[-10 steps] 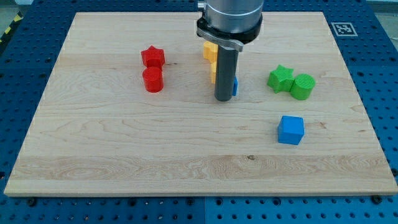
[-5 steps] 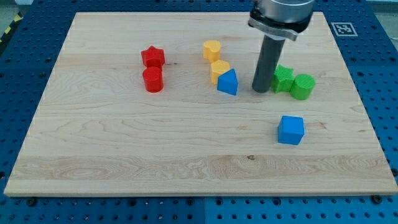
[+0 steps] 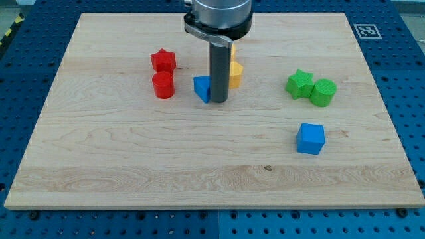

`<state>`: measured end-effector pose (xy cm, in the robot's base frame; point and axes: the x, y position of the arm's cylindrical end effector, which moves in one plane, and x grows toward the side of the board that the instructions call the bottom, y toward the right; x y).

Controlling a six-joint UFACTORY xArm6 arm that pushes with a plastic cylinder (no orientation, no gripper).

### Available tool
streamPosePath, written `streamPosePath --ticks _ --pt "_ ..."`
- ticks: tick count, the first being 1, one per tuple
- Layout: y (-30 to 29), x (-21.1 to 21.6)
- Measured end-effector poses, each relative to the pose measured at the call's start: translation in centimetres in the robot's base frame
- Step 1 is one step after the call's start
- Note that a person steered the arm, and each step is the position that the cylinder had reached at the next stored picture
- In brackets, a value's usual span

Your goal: Place the triangle at the top left of the heart

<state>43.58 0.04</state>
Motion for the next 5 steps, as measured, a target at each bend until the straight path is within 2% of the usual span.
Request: streamPosePath --ticks 2,5 --pt "-2.8 1.4" --pt "-6.4 1.3"
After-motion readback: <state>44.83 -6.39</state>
